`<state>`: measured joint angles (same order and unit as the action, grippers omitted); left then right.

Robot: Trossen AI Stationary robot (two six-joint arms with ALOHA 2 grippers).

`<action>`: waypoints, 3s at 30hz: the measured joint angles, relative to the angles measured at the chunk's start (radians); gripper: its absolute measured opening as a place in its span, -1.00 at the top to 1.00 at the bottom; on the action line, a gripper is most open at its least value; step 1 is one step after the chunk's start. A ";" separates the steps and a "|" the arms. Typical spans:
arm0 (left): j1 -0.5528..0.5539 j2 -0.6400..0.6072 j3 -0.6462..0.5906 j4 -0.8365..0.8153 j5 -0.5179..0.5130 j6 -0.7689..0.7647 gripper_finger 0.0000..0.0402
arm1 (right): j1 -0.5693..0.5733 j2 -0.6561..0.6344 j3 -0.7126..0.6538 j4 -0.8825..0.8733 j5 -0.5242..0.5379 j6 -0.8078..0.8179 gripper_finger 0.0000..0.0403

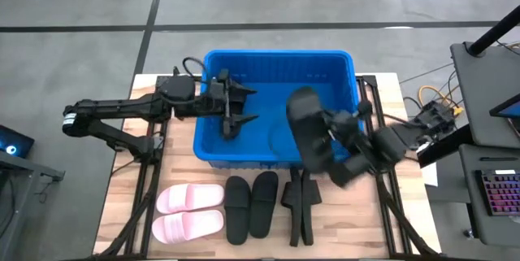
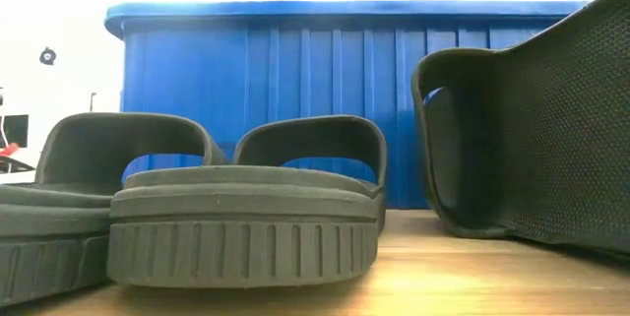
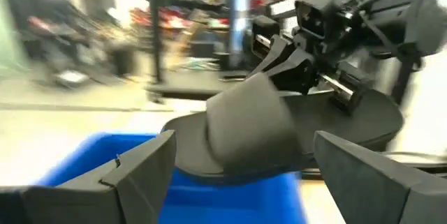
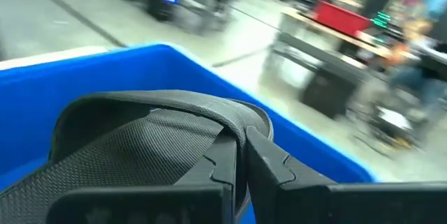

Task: Pick and place slides into bin
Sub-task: Put the black slide into the blue organizer bin

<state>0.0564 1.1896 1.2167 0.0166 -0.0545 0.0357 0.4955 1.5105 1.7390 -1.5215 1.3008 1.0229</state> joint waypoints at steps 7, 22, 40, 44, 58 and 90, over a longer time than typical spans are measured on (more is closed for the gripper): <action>-0.054 0.012 0.011 0.000 -0.290 0.188 -0.59 | -0.200 0.026 0.000 0.025 0.001 -0.043 0.95; -0.052 0.323 0.180 -0.002 -0.318 0.320 -0.59 | -0.245 0.024 0.002 0.201 -0.069 -0.404 0.95; -0.044 0.526 0.380 0.001 -0.508 0.530 -0.47 | -0.239 0.029 0.002 0.204 -0.071 -0.445 0.95; -0.045 0.534 0.380 0.006 -0.536 0.548 -0.21 | -0.231 0.028 0.002 0.222 -0.071 -0.458 0.95; -0.040 0.536 0.386 0.004 -0.558 0.655 0.95 | -0.190 0.020 0.023 0.290 -0.148 -0.631 0.93; 0.215 0.455 0.137 -0.549 -0.592 0.686 1.00 | -0.194 -0.266 0.044 0.217 -0.367 -0.544 0.20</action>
<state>0.2714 1.6447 1.3535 -0.5323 -0.6466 0.7221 0.3016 1.2446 1.7832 -1.3043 0.9342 0.4787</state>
